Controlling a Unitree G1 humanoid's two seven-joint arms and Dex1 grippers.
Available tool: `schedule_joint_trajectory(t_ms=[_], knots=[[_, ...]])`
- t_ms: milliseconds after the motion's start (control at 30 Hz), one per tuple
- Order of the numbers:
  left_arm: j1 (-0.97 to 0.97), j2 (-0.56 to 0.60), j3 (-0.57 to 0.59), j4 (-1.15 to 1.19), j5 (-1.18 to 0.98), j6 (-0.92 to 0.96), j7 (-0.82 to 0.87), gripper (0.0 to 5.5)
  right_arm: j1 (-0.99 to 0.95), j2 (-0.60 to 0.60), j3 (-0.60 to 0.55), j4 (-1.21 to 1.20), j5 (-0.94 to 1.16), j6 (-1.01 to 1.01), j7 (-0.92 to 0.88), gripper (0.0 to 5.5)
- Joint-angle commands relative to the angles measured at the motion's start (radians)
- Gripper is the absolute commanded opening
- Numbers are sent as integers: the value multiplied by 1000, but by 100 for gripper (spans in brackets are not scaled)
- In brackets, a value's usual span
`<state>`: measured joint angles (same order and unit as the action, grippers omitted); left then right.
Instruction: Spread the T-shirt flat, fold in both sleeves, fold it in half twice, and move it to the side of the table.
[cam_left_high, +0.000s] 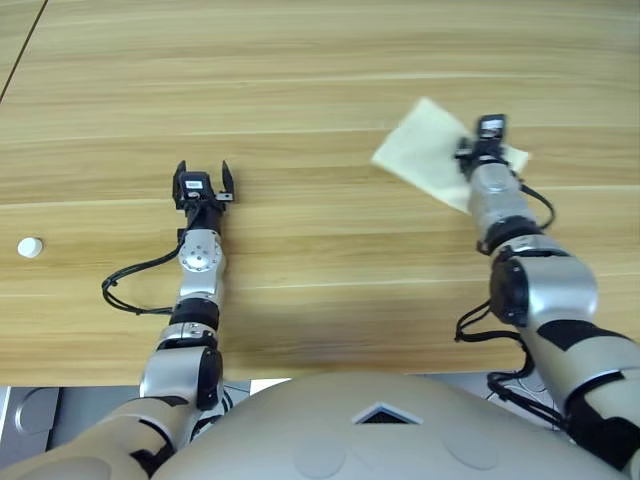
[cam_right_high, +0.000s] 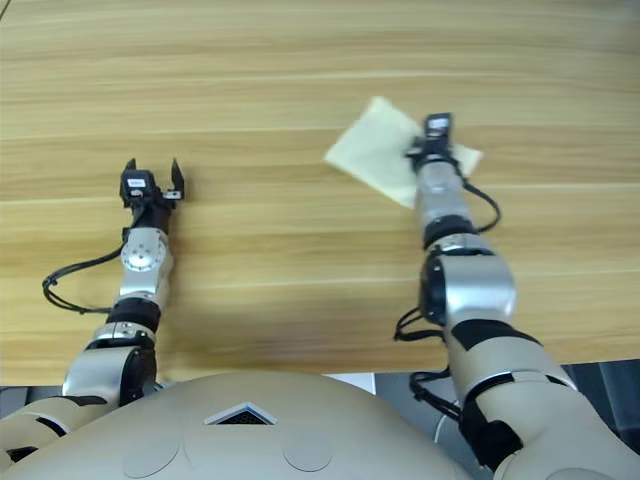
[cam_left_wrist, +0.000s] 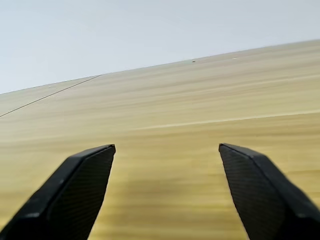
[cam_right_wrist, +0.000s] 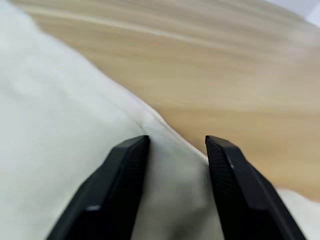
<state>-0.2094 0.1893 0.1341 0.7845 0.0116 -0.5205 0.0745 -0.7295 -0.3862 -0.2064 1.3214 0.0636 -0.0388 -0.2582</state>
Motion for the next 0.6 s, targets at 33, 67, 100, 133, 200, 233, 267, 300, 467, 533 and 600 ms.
schedule_joint_trajectory(t_ms=[33,67,100,133,200,233,267,300,467,533,600], knots=[[11,12,30,-10,13,-12,70,386,136,-140,-225,43,138,29,-321,211],[10,10,36,-9,11,-17,80,386,165,-156,-259,43,155,24,-367,211],[9,9,43,-8,6,-22,86,386,188,-162,-293,42,174,18,-399,211],[8,9,49,-5,2,-27,89,386,201,-161,-316,41,183,12,-420,211],[2,10,64,2,-7,-49,97,386,215,-151,-351,37,196,-6,-446,211],[-2,11,73,5,-11,-60,101,386,215,-144,-364,34,199,-20,-458,211],[-5,12,79,7,-14,-68,104,386,214,-140,-374,32,199,-29,-465,211],[-10,14,85,15,-14,-87,110,386,210,-134,-380,27,194,-63,-451,211],[-66,-5,56,34,0,-164,62,386,190,-150,-323,-8,100,-311,-396,211],[-116,-32,18,54,3,-183,7,386,158,-136,-224,-48,4,-472,-341,211],[-174,-51,-18,115,51,-199,26,386,115,-65,-97,-80,-88,-597,-196,211]])
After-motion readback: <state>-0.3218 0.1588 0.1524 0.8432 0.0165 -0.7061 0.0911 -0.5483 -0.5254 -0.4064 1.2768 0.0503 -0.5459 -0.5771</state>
